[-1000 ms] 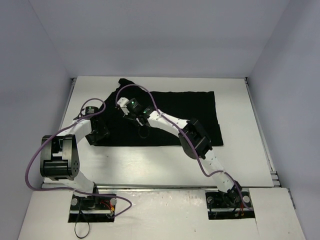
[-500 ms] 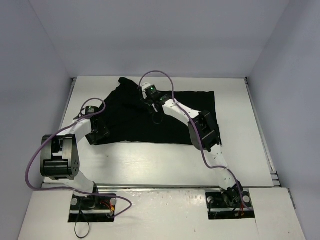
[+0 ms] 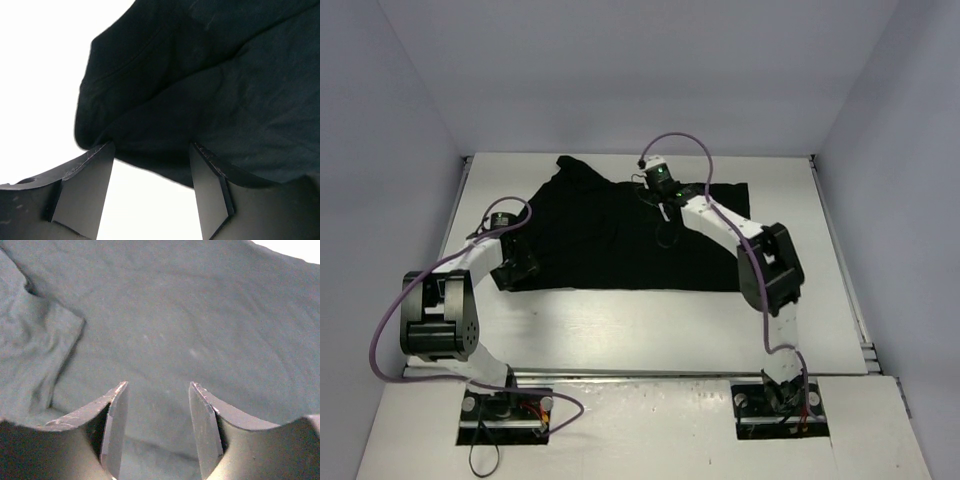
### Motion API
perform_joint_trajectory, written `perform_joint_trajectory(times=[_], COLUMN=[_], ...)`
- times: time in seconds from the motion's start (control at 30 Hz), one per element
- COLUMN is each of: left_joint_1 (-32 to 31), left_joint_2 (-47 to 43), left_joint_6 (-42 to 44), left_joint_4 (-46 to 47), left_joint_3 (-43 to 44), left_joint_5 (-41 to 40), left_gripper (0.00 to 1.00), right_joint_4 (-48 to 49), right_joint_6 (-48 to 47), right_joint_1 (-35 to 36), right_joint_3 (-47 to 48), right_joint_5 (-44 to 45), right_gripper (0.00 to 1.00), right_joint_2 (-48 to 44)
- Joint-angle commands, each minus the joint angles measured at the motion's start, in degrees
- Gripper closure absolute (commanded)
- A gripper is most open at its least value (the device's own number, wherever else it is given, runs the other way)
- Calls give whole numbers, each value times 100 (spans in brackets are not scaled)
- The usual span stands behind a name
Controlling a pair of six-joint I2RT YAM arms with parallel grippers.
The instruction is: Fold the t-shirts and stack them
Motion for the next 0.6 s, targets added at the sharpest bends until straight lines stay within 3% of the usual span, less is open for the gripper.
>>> perform_joint_trajectory(times=[0.0, 0.17, 0.27, 0.57], left_joint_1=[-20, -640, -841, -596], left_joint_2=[-575, -382, 2, 986], left_joint_6=[459, 711, 714, 351], left_joint_4=[-287, -337, -194, -142], left_joint_3=[635, 1145, 1231, 1004], left_joint_5=[-341, -665, -698, -552], left_gripper=[42, 42, 42, 42], right_joint_4=[-3, -185, -186, -150], right_joint_6=[983, 1480, 1583, 1682], right_joint_1=[-763, -1625, -1964, -2787], right_joint_3=[-1474, -3050, -3496, -4294], right_joint_5=[434, 329, 154, -85], right_gripper=[49, 42, 39, 40], right_joint_2=[-1453, -2323, -2579, -2222])
